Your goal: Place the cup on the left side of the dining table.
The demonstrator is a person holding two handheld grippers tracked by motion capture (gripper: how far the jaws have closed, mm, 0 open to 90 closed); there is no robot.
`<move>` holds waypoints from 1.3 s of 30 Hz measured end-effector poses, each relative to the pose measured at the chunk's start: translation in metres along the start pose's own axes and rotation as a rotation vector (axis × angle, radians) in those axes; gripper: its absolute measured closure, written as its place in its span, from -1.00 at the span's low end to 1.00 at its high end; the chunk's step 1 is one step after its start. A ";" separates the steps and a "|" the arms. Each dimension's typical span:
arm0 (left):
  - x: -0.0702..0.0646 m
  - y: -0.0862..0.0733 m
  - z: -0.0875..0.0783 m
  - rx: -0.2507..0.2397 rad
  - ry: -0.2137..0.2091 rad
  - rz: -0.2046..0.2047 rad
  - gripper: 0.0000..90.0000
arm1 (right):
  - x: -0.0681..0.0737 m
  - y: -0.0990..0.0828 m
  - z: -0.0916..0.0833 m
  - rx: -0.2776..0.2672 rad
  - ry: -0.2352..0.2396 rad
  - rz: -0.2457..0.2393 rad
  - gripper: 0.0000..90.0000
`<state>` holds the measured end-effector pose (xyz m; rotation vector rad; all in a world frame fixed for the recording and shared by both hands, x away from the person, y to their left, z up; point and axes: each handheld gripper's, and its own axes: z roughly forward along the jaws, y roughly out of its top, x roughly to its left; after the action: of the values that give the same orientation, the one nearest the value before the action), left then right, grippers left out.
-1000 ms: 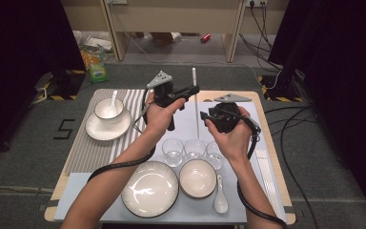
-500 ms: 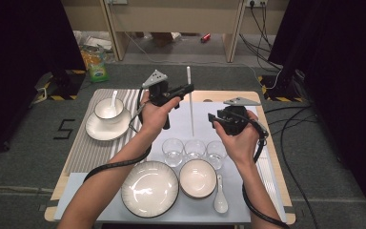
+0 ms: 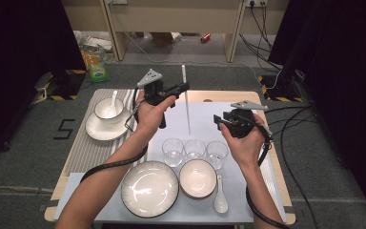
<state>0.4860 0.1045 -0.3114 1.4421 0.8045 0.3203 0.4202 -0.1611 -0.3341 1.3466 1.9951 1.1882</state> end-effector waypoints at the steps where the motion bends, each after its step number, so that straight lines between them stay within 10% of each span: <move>1: 0.001 0.000 -0.001 -0.002 0.003 -0.002 0.86 | -0.002 -0.002 -0.001 0.004 -0.005 0.009 0.30; 39: 0.015 0.002 -0.021 -0.023 0.045 0.015 0.86 | -0.025 -0.041 -0.005 -0.015 -0.030 0.087 0.22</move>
<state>0.4835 0.1300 -0.3123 1.4241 0.8241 0.3738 0.4057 -0.1920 -0.3682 1.4485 1.9208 1.2108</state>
